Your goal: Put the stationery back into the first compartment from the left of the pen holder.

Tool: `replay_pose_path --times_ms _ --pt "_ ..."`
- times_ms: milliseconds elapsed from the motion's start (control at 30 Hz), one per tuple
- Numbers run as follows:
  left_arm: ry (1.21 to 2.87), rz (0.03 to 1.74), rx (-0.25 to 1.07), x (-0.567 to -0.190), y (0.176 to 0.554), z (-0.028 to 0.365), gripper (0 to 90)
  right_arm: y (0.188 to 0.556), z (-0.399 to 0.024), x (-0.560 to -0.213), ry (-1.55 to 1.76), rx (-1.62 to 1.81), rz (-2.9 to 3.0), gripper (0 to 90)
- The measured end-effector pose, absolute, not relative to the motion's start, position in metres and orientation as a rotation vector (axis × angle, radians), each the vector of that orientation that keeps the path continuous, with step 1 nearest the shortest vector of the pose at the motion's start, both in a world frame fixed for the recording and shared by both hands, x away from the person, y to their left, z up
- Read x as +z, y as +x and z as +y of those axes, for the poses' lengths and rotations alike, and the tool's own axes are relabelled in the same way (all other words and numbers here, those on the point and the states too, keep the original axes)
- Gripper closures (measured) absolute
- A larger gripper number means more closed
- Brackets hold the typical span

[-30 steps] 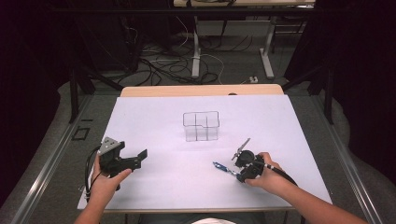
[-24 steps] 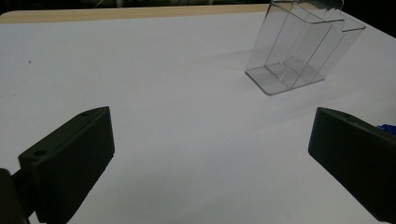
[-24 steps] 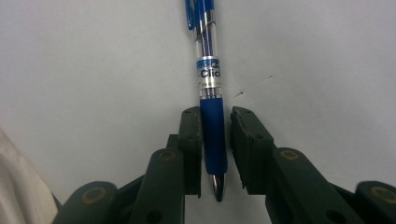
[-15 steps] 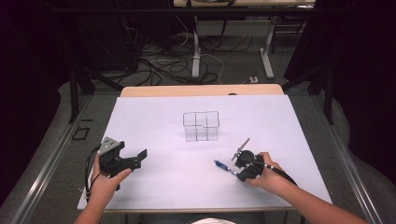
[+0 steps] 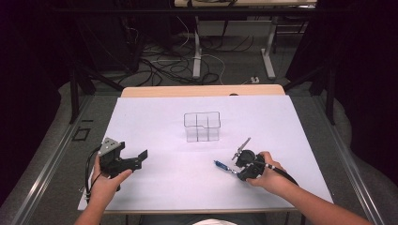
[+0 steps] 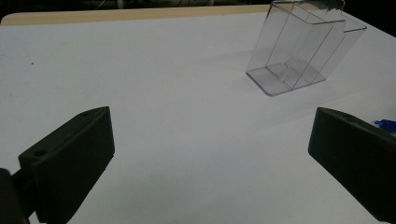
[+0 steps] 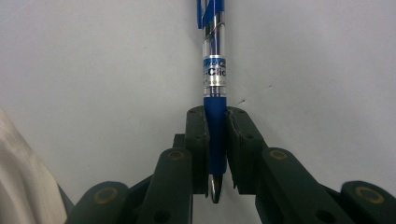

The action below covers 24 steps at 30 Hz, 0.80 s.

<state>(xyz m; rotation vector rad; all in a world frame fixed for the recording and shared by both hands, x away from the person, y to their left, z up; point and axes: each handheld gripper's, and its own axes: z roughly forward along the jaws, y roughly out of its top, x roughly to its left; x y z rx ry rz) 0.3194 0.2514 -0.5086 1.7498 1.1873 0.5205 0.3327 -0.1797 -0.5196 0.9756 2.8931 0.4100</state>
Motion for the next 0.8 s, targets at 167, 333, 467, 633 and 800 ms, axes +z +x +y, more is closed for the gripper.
replay_pose_path --times_ms 167,333,467,633,800 --pt "1.76 1.181 0.521 -0.509 0.319 0.251 0.3 0.335 -0.177 -0.511 0.951 0.376 2.883 79.9" --pt "1.762 1.179 0.521 -0.509 0.32 0.251 0.3 0.34 -0.175 -0.5 0.897 0.365 2.889 79.9" --pt "1.762 1.178 0.521 -0.509 0.32 0.251 0.3 0.343 -0.171 -0.491 0.85 0.38 2.891 79.9" --pt "1.762 1.178 0.521 -0.509 0.32 0.251 0.4 0.341 -0.164 -0.479 0.692 0.371 2.84 79.9" --pt "1.761 1.179 0.52 -0.509 0.32 0.251 0.4 0.334 -0.155 -0.471 0.526 0.394 2.765 79.9"
